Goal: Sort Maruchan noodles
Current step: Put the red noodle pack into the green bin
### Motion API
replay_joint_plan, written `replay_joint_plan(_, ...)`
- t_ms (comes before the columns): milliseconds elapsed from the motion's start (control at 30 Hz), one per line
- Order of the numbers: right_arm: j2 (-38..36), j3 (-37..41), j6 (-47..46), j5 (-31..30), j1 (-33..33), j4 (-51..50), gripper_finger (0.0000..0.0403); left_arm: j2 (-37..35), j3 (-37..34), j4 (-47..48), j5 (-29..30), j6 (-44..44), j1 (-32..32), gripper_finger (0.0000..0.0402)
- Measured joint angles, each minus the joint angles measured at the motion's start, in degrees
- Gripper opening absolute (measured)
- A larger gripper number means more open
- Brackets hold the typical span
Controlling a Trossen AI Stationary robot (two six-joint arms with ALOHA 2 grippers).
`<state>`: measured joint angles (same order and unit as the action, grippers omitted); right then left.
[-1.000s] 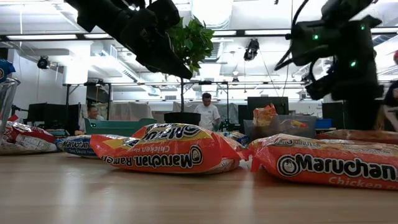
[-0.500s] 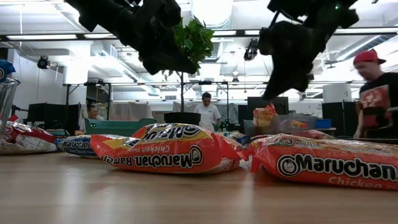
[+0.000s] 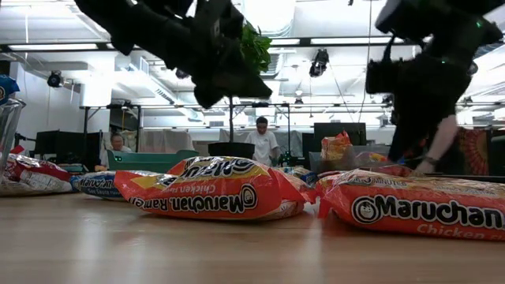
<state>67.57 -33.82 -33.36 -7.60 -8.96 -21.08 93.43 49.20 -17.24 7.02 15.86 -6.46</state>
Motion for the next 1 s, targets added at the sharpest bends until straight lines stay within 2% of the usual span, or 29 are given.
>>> replay_joint_plan(233, 0.8, 6.8, -2.2, -8.1, 0.4, 3.0, 0.0012, 7.3, 2.4, -3.4, -0.1, 4.8, 0.0, 0.0001)
replay_joint_plan(367, 0.8, 10.3, -2.8, -8.6, 0.4, 10.3, 0.0012, 12.1, 5.9, -4.3, -0.5, 4.6, 0.0, 0.0002)
replay_joint_plan(533, 0.7, 12.3, -2.9, -8.5, 0.4, 15.8, 0.0012, 17.3, 12.2, -4.1, -1.8, -0.4, 0.0, 0.0022)
replay_joint_plan(733, 0.7, 13.3, -3.2, -9.0, 0.4, 16.8, 0.0012, 22.5, 21.1, 4.5, -1.5, -9.9, 0.0, 0.0088)
replay_joint_plan(933, 0.7, 13.5, -3.3, -9.0, 0.4, 17.4, 0.0012, 28.6, 28.1, 11.4, 6.8, -15.4, 0.0, 0.0173)
replay_joint_plan(1000, 0.7, 13.4, -3.3, -9.0, 0.4, 17.4, 0.0012, 30.0, 29.7, 14.0, 7.7, -16.1, 0.0, 0.0198)
